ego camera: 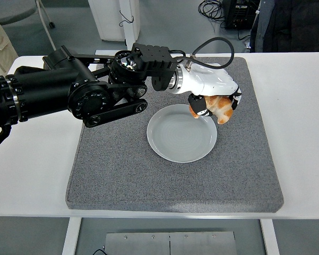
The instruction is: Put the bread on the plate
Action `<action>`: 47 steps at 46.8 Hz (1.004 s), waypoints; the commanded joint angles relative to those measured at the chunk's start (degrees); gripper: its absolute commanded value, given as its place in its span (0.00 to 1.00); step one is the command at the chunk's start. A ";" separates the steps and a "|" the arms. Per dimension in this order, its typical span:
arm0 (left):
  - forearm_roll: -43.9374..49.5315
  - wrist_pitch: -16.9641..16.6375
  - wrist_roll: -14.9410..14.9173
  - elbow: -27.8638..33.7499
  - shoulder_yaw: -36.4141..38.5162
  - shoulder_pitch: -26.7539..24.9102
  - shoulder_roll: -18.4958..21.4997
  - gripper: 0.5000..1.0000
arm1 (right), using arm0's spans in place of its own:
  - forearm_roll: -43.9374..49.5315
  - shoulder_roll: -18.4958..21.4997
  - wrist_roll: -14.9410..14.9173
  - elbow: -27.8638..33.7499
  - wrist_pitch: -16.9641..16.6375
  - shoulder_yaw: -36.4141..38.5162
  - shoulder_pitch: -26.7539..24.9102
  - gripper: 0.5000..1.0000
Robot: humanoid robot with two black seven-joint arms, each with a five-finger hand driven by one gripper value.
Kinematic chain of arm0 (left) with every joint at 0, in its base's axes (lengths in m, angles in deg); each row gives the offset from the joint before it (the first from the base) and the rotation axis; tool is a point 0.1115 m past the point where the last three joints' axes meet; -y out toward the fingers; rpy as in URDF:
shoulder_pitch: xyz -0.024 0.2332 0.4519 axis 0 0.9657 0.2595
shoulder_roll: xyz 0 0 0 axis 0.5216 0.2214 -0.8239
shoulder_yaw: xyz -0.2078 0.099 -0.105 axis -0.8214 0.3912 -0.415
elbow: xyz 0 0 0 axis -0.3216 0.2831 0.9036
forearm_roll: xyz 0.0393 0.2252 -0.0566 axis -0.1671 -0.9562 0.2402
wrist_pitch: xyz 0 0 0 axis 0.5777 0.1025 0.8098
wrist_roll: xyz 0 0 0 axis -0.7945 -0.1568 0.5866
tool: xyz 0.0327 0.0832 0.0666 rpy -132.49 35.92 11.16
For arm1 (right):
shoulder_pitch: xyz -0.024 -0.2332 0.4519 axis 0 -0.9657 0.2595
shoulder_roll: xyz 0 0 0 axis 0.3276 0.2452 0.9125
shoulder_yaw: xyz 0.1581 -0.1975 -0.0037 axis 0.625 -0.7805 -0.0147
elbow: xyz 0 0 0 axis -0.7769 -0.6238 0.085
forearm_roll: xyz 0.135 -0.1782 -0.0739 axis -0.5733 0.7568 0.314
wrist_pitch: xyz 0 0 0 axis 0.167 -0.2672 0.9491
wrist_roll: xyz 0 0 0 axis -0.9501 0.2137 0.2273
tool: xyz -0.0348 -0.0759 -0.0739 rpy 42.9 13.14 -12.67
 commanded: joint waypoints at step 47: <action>-1.62 -1.80 0.01 -4.13 5.27 8.96 0.62 0.00 | -0.01 0.00 0.00 0.00 0.00 0.00 0.00 1.00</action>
